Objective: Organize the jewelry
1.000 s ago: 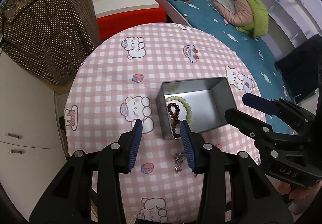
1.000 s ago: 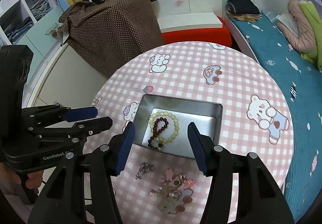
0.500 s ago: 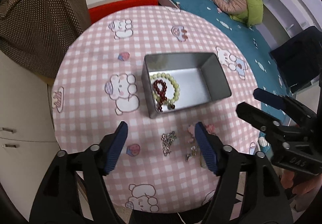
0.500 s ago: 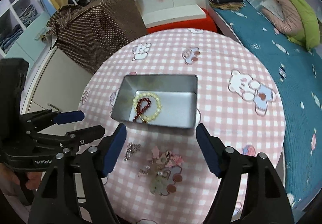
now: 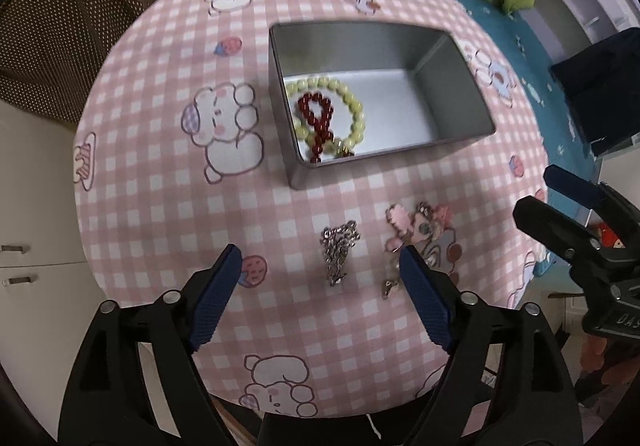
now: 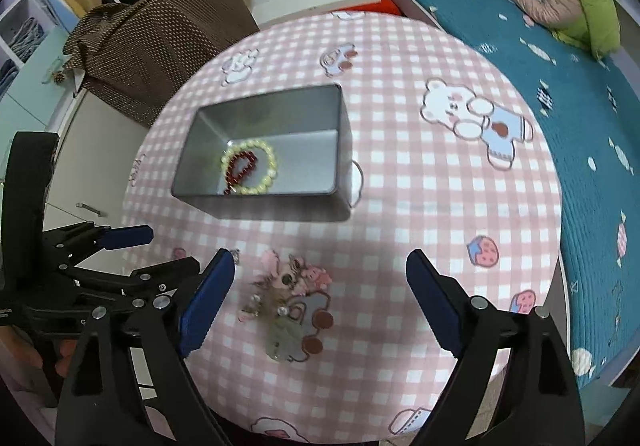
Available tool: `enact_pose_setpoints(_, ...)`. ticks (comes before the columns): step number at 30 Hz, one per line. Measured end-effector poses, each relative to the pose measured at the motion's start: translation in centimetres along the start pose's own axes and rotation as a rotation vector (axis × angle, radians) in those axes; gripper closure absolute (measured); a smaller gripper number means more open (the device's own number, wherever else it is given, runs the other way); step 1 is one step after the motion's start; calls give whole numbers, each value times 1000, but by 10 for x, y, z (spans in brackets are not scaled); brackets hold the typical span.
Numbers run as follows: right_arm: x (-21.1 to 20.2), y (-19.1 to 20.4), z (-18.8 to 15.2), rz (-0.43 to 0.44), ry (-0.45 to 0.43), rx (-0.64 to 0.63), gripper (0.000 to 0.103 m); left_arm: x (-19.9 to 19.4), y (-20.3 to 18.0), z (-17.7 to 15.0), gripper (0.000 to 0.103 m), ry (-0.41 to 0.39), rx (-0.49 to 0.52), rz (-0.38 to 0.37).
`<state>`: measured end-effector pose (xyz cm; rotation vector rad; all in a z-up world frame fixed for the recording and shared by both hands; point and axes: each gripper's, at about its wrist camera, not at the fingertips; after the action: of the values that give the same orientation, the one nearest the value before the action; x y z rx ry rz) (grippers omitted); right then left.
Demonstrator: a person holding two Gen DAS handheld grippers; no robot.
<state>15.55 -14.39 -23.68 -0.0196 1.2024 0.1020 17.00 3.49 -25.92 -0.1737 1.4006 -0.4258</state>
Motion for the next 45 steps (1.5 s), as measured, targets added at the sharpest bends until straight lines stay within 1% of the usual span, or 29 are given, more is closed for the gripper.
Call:
enact_pose_setpoints(4, 7, -3, -4, 1, 25, -1, 18, 10, 2, -1, 20, 23, -14, 7)
enact_pose_setpoints(9, 15, -4, -6, -1, 49, -12, 18, 19, 1, 0, 21, 23, -20, 12)
enact_pose_setpoints(10, 18, -4, -7, -3, 56, -15, 18, 20, 0, 1, 24, 24, -19, 11)
enact_pose_setpoints(11, 20, -4, -8, -3, 60, -18, 18, 22, 0, 1, 32, 26, -18, 9)
enact_pose_setpoints(13, 22, -4, -9, -5, 67, -23, 18, 26, -1, 2, 38, 37, -18, 11)
enact_pose_setpoints(14, 23, -5, -9, -4, 69, -25, 18, 28, -2, 3, 44, 43, -19, 12)
enact_pose_setpoints(16, 26, -6, -9, -3, 74, -27, 18, 34, -2, 3, 48, 55, -31, 12)
enact_pose_setpoints(19, 30, -8, -9, -2, 82, -31, 18, 44, 0, 4, 59, 84, -71, -2)
enact_pose_setpoints(20, 31, -8, -9, -1, 84, -32, 18, 46, 1, 4, 60, 89, -83, 0)
enact_pose_setpoints(22, 33, -8, -10, -2, 89, -35, 18, 46, -1, 5, 63, 88, -83, 0)
enact_pose_setpoints(23, 34, -9, -10, -3, 92, -34, 18, 46, -3, 5, 66, 91, -79, 5)
enact_pose_setpoints(24, 34, -10, -10, -2, 95, -34, 18, 46, -5, 6, 71, 92, -76, 16)
enact_pose_setpoints(25, 35, -10, -10, 0, 97, -34, 18, 48, -7, 7, 81, 92, -74, 32)
enact_pose_setpoints(26, 36, -10, -11, 0, 98, -35, 18, 49, -9, 8, 87, 91, -75, 28)
enact_pose_setpoints(27, 37, -11, -11, -1, 99, -36, 18, 50, -9, 8, 89, 93, -82, 3)
enact_pose_setpoints(28, 37, -11, -11, -4, 100, -38, 18, 50, -9, 9, 90, 90, -86, -2)
enact_pose_setpoints(29, 38, -11, -11, -4, 102, -38, 18, 51, -10, 10, 94, 91, -87, -7)
enact_pose_setpoints(31, 39, -11, -11, 0, 102, -37, 18, 50, -10, 11, 95, 87, -100, -18)
enact_pose_setpoints(32, 39, -11, -11, 2, 101, -38, 18, 49, -10, 11, 98, 85, -103, -22)
enact_pose_setpoints(36, 40, -9, -12, 18, 97, -53, 18, 36, -10, 11, 97, 57, -101, -57)
enact_pose_setpoints(39, 40, -5, -12, 31, 94, -73, 18, 16, -3, 11, 98, 19, -97, -77)
enact_pose_setpoints(45, 40, 8, -11, 54, 84, -126, 19, -9, 2, 8, 98, -25, -102, -98)
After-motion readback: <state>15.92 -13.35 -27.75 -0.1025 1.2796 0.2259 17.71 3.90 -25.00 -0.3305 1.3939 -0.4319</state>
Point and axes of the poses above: each gripper's, at about its wrist camera, not at the fingertips, and x roughly the way its jaws point, y to its left, z to its top, and after that the axes turned 12 degrees about -z, right-handed
